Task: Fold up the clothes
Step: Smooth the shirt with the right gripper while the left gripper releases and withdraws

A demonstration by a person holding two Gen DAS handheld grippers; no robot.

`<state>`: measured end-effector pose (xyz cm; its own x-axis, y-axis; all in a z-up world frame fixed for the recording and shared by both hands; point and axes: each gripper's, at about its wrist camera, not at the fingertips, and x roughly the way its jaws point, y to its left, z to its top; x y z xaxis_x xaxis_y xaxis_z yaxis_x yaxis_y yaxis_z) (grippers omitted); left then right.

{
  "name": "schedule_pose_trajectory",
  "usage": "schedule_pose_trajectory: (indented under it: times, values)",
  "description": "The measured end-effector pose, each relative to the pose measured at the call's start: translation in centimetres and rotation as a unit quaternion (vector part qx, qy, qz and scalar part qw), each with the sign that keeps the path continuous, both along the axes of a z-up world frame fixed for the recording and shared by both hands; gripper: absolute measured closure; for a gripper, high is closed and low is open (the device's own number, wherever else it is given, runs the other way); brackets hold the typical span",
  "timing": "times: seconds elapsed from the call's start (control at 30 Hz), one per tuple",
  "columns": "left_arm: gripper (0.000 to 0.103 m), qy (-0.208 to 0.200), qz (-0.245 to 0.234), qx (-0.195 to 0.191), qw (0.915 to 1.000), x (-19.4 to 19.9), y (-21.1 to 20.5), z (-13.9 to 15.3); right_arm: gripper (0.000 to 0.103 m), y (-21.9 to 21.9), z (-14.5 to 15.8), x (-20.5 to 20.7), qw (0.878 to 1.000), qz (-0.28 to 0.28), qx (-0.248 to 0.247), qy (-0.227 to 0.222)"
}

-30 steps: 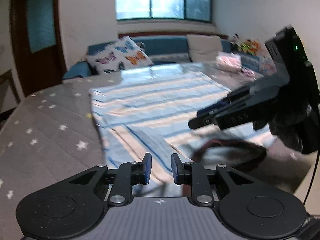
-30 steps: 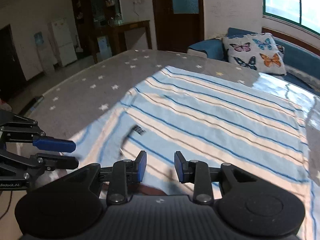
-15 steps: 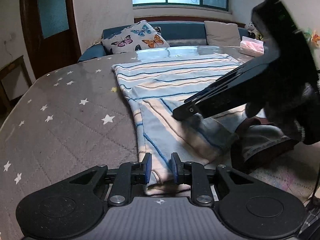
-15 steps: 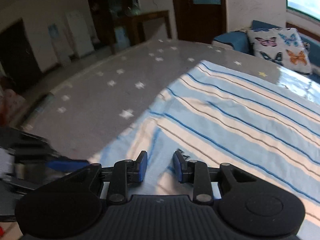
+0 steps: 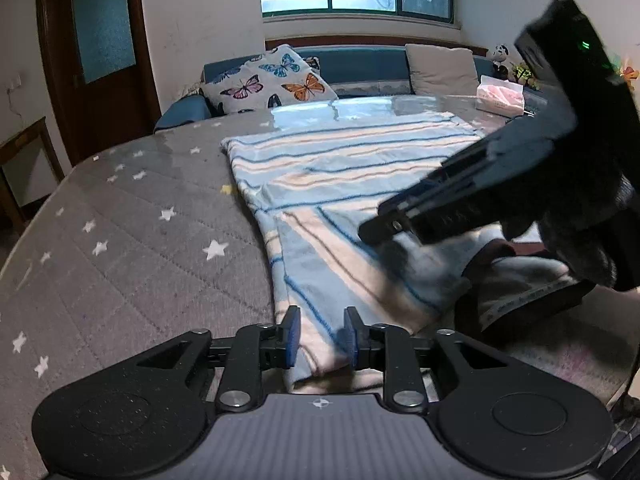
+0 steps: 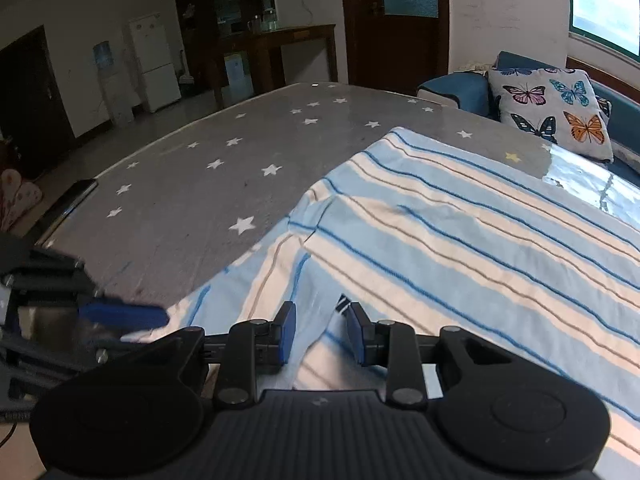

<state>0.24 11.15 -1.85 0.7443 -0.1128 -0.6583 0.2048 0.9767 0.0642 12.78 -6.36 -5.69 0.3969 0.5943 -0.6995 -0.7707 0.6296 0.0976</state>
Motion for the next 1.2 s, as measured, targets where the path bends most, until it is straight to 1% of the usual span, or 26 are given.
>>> schedule_pose_trajectory:
  times: [0.13, 0.2, 0.23, 0.33, 0.43, 0.53, 0.63, 0.8, 0.9, 0.93, 1.0, 1.1, 1.13, 1.2]
  values:
    - [0.072, -0.009, -0.004, 0.006, 0.9999, 0.4, -0.9, 0.7, 0.075, -1.1, 0.6, -1.5, 1.0, 0.02, -0.001, -0.001]
    - [0.068, -0.009, -0.005, 0.008, 0.9999, 0.8, -1.5, 0.7, 0.075, -1.4, 0.1, -2.3, 0.999, 0.036, -0.015, 0.005]
    - [0.064, -0.01, -0.006, 0.007, 0.9999, 0.9, -1.8, 0.7, 0.074, -1.6, -0.3, -2.8, 0.999, 0.041, -0.024, 0.002]
    - [0.063, -0.002, -0.012, 0.011, 0.9999, 1.3, -2.6, 0.1, 0.074, -2.3, -0.7, -4.5, 0.998, 0.05, -0.035, -0.035]
    - [0.063, 0.004, -0.015, 0.019, 0.9997, 1.6, -3.1, -0.4, 0.074, -3.5, -0.1, -5.5, 0.997, 0.048, -0.029, -0.043]
    - [0.063, 0.006, -0.011, 0.018, 0.9998, 1.8, -3.3, -0.5, 0.074, -5.1, 0.5, -6.2, 0.997, 0.039, -0.029, -0.054]
    - [0.063, -0.004, -0.017, 0.019, 0.9997, 1.9, -3.8, -0.2, 0.074, -7.2, 0.9, -6.5, 0.999, 0.016, -0.019, -0.047]
    - [0.063, 0.001, -0.031, 0.018, 0.9994, 2.5, -4.8, -0.7, 0.074, -12.7, 1.1, -7.1, 0.997, -0.067, -0.016, -0.04]
    - [0.063, 0.003, -0.036, 0.022, 0.9991, 2.8, -5.5, -0.9, 0.074, -16.6, 1.3, -7.2, 0.991, -0.13, -0.013, -0.038]
    - [0.061, 0.002, -0.037, 0.022, 0.9991, 2.9, -5.7, -0.9, 0.074, -18.1, 1.4, -7.2, 0.987, -0.153, -0.011, -0.037]
    - [0.058, -0.001, -0.036, 0.023, 0.9991, 2.8, -6.0, -0.6, 0.073, -20.7, 1.3, -6.9, 0.979, -0.198, -0.009, -0.039]
    - [0.051, -0.013, -0.044, 0.022, 0.9987, 2.7, -6.6, 0.2, 0.073, -24.6, 1.1, -6.5, 0.962, -0.268, -0.013, -0.045]
    - [0.049, -0.017, -0.047, 0.024, 0.9985, 2.6, -6.8, 0.4, 0.073, -25.4, 1.0, -6.3, 0.958, -0.284, -0.013, -0.045]
    - [0.048, -0.023, -0.052, 0.025, 0.9981, 2.5, -7.3, 0.8, 0.073, -28.0, 0.6, -5.8, 0.942, -0.332, -0.01, -0.045]
